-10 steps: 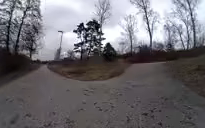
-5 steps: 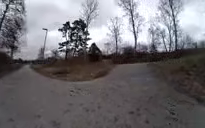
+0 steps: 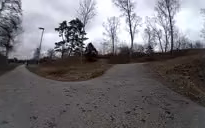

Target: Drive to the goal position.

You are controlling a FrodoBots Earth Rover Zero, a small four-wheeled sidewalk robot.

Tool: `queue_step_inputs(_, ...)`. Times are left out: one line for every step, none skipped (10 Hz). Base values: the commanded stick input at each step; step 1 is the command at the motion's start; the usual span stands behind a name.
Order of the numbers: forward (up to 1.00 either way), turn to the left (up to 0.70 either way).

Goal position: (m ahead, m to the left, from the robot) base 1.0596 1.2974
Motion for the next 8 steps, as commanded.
queue_step_inputs(0.0, -0.13)
queue_step_inputs(0.0, -0.28)
queue_step_inputs(0.0, -0.44)
queue_step_inputs(0.0, -0.6)
queue_step_inputs(0.0, -0.7)
queue_step_inputs(0.0, -0.7)
queue_step_inputs(0.0, -0.7)
queue_step_inputs(0.0, -0.7)
